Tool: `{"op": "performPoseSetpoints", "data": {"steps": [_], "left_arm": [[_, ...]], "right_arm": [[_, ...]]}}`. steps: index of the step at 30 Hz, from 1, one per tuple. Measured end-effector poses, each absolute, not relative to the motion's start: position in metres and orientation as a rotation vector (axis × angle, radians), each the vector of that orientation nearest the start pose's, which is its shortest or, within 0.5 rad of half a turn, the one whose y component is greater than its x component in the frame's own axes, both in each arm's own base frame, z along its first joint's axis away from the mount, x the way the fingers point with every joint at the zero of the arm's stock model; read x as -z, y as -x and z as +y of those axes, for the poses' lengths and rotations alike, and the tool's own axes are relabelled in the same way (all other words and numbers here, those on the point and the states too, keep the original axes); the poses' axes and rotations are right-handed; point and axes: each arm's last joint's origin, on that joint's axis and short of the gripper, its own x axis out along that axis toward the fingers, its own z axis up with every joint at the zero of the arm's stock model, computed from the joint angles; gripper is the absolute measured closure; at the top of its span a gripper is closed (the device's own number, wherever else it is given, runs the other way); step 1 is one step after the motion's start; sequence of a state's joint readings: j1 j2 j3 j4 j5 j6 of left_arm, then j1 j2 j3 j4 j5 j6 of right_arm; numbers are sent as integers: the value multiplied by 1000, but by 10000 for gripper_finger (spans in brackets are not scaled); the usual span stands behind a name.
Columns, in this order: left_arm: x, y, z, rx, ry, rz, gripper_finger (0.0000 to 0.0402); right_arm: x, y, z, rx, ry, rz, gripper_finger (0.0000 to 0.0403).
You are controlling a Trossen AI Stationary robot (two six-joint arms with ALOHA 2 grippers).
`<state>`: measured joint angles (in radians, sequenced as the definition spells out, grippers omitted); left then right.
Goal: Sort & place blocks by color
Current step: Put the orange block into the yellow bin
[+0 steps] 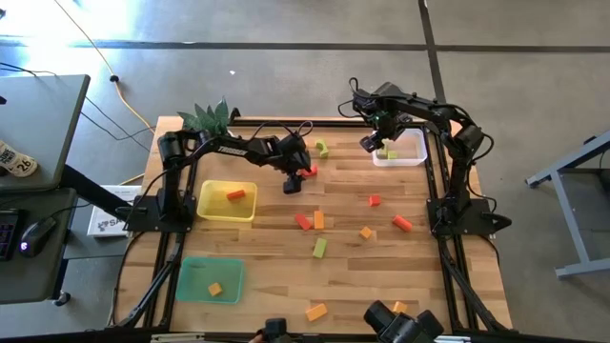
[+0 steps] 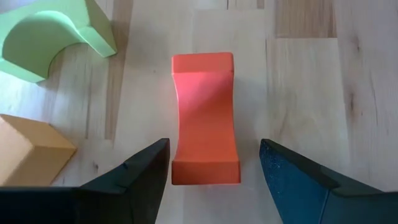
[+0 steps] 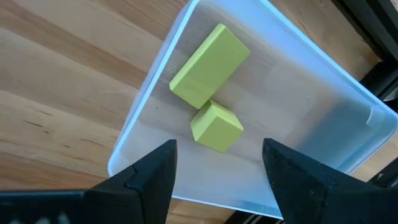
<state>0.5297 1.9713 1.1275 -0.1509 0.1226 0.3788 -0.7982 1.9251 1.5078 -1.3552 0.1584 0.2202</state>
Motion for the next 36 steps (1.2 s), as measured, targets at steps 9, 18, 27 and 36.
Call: {"op": "performPoseSetpoints", "data": {"steps": [9,18,27,36], "left_arm": [[-123,-332,191,-179,-64,1002,253],[-128,-328,189,-196,-53,1041,299],[-176,-309,180,-243,-76,1060,299],[-239,-267,156,-262,-69,1092,299]], "right_arm": [[-212,-235,-247,882,-739,1652,179],[-212,-237,-246,825,-808,1628,179],[-224,-237,-234,867,-844,1618,179],[-255,-249,-204,851,-887,1467,179]]}}
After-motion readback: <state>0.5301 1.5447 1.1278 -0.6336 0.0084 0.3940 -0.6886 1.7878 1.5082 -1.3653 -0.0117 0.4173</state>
